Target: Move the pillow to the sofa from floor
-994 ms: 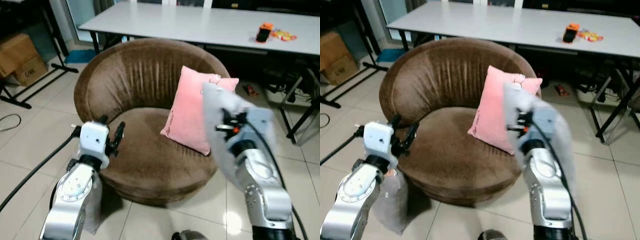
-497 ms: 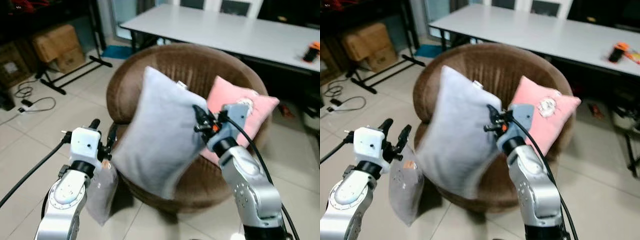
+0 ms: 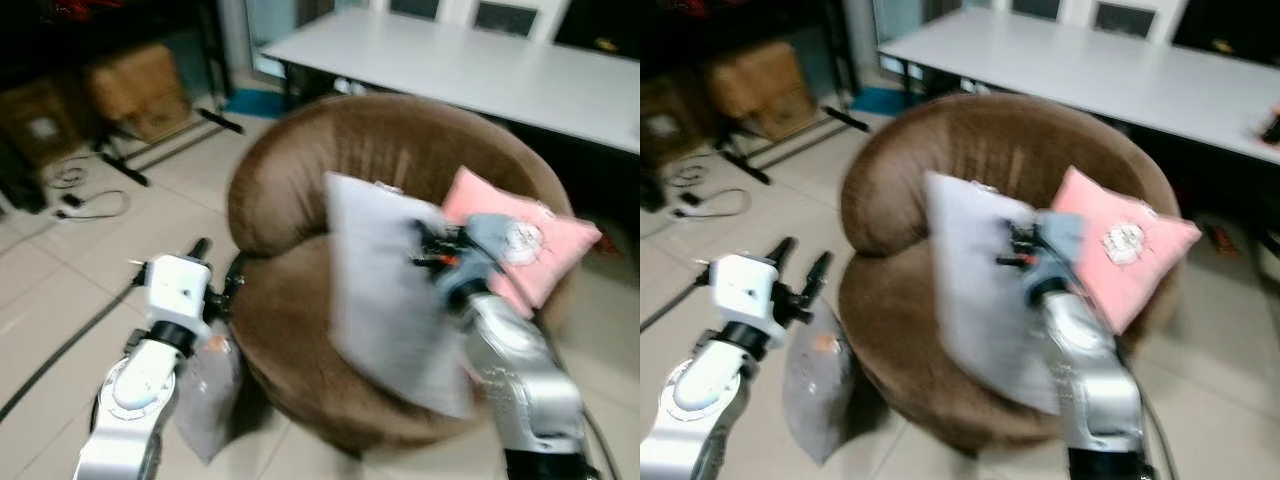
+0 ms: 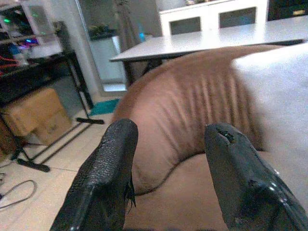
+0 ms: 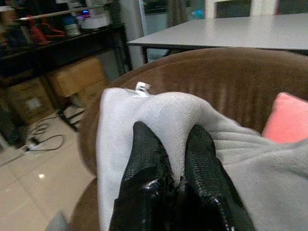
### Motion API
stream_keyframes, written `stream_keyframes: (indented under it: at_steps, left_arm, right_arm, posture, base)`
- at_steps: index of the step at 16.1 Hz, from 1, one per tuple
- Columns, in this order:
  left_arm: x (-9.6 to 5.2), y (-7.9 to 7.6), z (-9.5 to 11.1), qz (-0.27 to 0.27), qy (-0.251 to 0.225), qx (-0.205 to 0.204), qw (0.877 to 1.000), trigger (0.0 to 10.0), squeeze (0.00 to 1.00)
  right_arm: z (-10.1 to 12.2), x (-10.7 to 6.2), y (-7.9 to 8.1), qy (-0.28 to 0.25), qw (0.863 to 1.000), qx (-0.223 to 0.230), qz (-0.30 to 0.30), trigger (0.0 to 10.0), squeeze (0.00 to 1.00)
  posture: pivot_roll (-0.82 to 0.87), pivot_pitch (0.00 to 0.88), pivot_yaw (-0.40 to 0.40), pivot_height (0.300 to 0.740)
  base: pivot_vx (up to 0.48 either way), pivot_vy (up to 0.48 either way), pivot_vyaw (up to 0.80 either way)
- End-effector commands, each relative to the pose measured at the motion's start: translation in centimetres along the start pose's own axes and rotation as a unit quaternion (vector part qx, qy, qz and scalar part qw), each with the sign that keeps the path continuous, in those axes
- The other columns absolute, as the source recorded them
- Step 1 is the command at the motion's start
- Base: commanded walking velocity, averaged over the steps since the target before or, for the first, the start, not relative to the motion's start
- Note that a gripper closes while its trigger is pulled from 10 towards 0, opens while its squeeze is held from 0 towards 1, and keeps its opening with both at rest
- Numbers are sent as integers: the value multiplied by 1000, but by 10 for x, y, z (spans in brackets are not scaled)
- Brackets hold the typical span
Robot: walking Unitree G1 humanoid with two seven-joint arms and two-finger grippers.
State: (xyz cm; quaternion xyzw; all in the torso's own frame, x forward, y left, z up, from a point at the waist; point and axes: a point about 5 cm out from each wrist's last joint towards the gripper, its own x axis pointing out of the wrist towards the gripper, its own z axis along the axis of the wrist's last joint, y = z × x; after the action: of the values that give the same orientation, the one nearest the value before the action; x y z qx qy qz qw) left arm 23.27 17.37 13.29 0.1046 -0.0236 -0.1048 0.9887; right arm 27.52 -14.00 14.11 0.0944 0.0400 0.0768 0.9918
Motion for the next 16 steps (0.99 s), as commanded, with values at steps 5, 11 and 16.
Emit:
stream_keyframes:
  at_steps: [5,11,16]
  left_arm:
    - [-2,5,1,3,4,5,1000,10000,0]
    - [-2,6,1,1,5,6,1000,10000,0]
    - [-2,5,0,-4,7,4,1000,10000,0]
  right_arm:
    - [13,6,15,-26,999,-1,28,10000,0]
    - [13,7,17,-26,999,-3,34,10000,0]
    - [11,8,21,-18,999,5,48,10000,0]
  posture:
    - [-24,0,-21,740]
    - [-22,0,-21,740]
    - [-14,0,-26,740]
  base:
    - [308,0,0]
    - [306,0,-400]
    - [299,0,0]
